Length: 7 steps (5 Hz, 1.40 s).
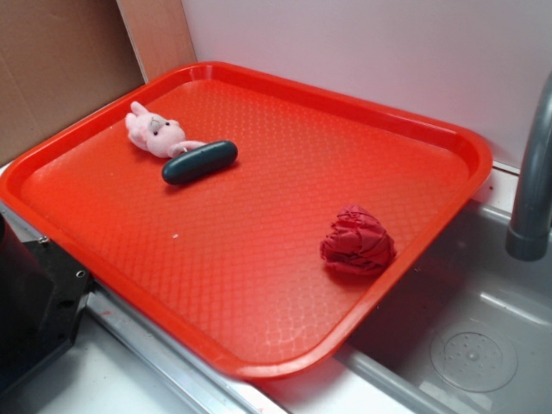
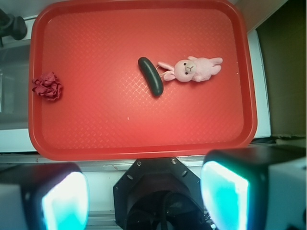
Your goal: Grab the pink bunny.
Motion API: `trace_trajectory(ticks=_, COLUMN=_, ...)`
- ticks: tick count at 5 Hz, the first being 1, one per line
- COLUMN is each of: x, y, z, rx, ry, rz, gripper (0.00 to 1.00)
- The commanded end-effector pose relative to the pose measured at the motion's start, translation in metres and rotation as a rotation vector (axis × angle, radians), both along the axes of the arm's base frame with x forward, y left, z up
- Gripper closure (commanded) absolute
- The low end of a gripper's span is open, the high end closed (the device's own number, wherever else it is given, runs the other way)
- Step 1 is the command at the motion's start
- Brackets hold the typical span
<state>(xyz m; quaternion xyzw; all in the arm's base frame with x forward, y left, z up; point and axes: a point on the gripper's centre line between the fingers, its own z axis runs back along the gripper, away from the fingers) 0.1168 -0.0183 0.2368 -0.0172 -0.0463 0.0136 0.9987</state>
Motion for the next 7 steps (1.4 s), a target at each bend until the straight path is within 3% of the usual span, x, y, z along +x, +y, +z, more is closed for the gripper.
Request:
trace_trajectory(ticks=1, x=0.000, y=0.000, z=0.000, rx=0.000, ry=0.000, rz=0.000, gripper=0.00)
trace_trajectory(ticks=2, x=0.008, y=0.009, z=0.001, rx=-0.048, ry=-0.029, rz=0.168, gripper=0.00)
trace_trajectory(ticks=3, x=0.015, y=0.021, z=-0.001, rx=-0.099, ry=-0.136, rz=0.413, gripper=0.00)
trace_trajectory(ticks=5, x=0.048, y=0.063, z=-0.034, rx=-0.072, ry=-0.188, rz=0.906, gripper=0.00)
trace_trajectory(ticks=7, x=0.067, y=0.107, z=-0.074, rx=-0.061, ry=-0.202, rz=1.322, gripper=0.00)
